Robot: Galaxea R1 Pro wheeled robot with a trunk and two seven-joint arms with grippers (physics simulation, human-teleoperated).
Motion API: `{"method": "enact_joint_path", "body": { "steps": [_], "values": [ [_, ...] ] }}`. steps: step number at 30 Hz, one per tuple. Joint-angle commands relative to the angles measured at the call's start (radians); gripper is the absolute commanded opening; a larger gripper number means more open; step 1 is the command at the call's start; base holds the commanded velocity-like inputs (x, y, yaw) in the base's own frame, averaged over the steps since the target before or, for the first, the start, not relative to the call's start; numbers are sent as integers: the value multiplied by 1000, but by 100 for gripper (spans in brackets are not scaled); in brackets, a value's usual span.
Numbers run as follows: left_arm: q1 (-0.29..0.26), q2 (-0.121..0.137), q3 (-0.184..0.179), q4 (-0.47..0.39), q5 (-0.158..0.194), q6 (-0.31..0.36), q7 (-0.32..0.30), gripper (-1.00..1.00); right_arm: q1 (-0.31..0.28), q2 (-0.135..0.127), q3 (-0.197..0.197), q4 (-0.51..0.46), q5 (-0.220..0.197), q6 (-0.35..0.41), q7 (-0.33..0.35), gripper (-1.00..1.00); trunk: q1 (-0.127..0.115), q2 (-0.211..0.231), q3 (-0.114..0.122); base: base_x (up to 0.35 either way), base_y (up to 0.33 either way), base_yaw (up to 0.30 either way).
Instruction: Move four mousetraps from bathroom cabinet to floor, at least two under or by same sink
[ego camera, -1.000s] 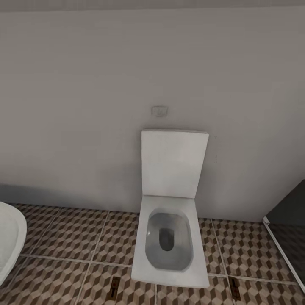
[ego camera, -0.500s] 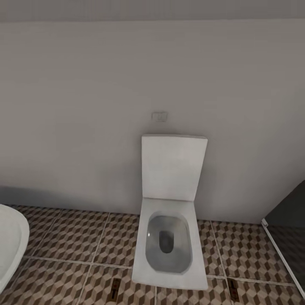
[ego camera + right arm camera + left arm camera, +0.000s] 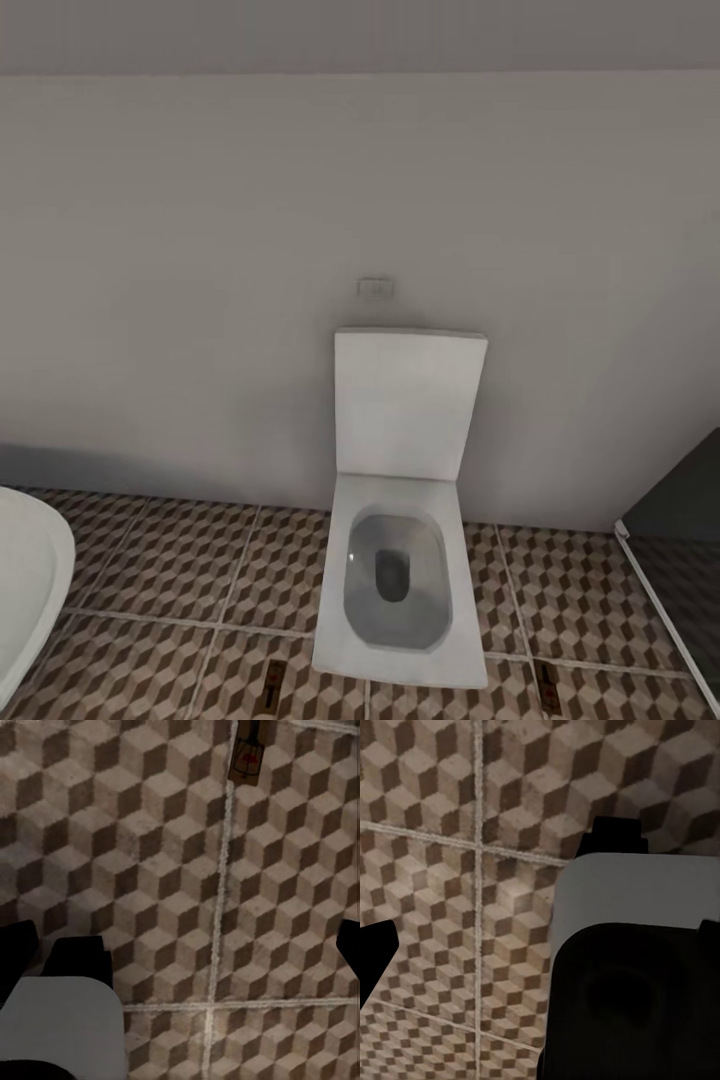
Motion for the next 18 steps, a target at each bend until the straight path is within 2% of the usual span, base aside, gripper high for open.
{"method": "enact_joint_path", "body": {
  "steps": [1,18],
  "values": [
    [-1,1,-4,-4,0,3,8,100,0,0,8,1,-4,-2,-3,100,-4,7,3,0,0,0],
    [18,2,-4,-4,0,3,8,100,0,1,8,1,-4,-2,-3,100,-69,126,56,0,0,0]
  ]
}}
